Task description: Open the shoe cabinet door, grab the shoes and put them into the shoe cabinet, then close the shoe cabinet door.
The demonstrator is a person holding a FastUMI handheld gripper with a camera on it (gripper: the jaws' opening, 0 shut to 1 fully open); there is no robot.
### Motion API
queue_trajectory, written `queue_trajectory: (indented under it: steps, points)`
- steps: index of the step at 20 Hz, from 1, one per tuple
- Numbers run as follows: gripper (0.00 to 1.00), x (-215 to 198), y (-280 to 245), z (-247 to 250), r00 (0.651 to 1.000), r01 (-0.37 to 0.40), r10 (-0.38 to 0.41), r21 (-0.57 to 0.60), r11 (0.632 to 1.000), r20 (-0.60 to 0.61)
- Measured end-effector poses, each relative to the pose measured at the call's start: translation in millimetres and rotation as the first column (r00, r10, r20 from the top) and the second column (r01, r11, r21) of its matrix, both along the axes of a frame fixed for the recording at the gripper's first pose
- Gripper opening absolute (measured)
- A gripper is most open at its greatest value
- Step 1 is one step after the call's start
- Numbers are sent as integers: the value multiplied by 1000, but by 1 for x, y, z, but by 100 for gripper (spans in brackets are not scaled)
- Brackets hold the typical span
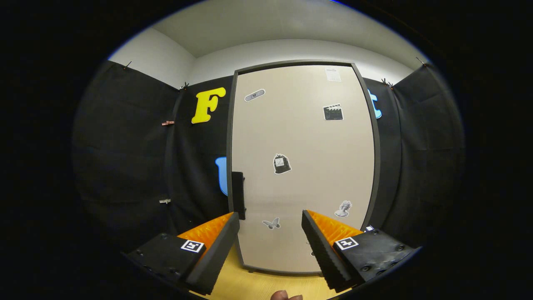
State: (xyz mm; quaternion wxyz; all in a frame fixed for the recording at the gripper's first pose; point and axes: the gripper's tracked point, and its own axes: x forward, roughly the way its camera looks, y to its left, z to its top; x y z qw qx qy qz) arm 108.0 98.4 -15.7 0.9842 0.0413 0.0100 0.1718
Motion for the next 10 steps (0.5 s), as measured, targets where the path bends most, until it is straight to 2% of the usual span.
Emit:
queue_trajectory:
  steps: [10]
  points:
    - [98, -3, -1, 1, 1000, -9, 9, 1, 1000, 1]
